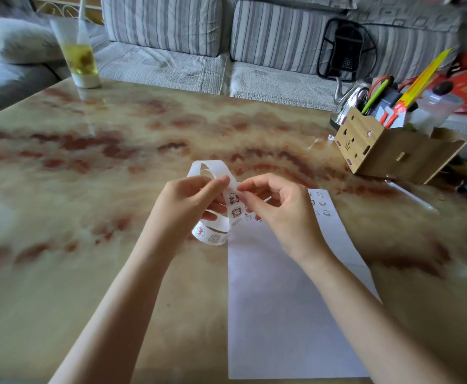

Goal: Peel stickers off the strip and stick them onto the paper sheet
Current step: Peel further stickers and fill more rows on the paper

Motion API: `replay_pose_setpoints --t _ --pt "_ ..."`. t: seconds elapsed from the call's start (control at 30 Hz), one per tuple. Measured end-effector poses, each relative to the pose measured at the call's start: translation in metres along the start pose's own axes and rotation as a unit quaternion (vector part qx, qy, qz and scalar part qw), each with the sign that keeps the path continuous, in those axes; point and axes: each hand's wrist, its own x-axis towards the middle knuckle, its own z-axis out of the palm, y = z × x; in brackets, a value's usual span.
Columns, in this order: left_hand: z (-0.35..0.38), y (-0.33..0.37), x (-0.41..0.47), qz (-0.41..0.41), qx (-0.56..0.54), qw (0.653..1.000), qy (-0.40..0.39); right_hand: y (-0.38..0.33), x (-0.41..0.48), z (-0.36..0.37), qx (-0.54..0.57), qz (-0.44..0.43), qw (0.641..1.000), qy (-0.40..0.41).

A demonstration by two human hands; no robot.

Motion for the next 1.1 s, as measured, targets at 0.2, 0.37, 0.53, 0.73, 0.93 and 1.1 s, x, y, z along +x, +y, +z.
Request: replay_pose_setpoints --t 0.2,0.37,0.53,0.73,0.93,1.1 --pt "0.001 -0.001 -0.002 0.016 0.024 1.000 -0.008 0.001 0.000 0.001 -0.016 -0.006 1.000 -0.006" --pt "0.001 -0.002 -0.002 0.016 0.029 0.999 -0.010 0.000 0.000 0.000 -0.027 -0.010 1.000 -0.010" --pt "0.002 -0.002 -0.003 0.016 0.042 0.999 -0.014 -0.001 0.001 -0.002 -0.068 -0.004 0.998 -0.017" --pt "0.004 -0.004 -0.003 0.003 0.044 0.999 -0.014 0.001 0.000 -0.005 -0.145 -0.046 0.988 -0.039" --pt "0.003 -0.005 -0.002 -0.027 0.021 0.999 -0.024 0.005 -0.005 -0.008 -0.144 -0.078 0.985 -0.051" --pt "0.002 -0.007 -0.002 -0.014 0.055 0.998 0.005 0.004 -0.007 -0.013 -0.056 -0.043 0.996 -0.050"
